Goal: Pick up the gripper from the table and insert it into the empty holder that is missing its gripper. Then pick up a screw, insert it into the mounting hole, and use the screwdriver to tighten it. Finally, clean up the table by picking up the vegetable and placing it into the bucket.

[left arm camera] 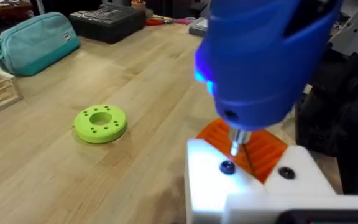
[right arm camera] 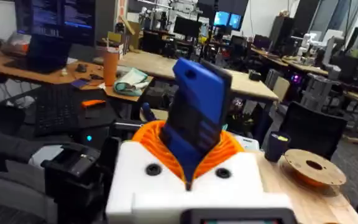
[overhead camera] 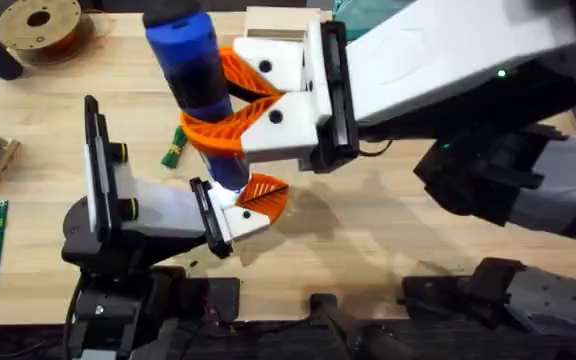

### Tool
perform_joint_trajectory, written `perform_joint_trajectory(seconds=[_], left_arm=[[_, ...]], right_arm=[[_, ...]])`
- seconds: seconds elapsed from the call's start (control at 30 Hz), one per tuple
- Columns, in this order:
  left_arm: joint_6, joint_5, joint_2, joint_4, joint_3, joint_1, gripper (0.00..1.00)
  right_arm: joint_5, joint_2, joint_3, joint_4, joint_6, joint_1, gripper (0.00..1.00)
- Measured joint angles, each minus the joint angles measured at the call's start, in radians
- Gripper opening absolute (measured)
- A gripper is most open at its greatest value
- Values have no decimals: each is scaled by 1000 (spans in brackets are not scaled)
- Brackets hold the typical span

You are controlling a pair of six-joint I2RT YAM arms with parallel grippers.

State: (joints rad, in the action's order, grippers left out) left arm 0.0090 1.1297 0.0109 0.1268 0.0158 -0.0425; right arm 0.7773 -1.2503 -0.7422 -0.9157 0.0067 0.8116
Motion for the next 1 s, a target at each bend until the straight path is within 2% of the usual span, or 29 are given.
perform_joint_trajectory(seconds=[1.0], left_arm=[[0, 0, 0, 0, 0, 0, 4]], right_arm=[[-3, -30, 0, -2, 0, 0, 9]])
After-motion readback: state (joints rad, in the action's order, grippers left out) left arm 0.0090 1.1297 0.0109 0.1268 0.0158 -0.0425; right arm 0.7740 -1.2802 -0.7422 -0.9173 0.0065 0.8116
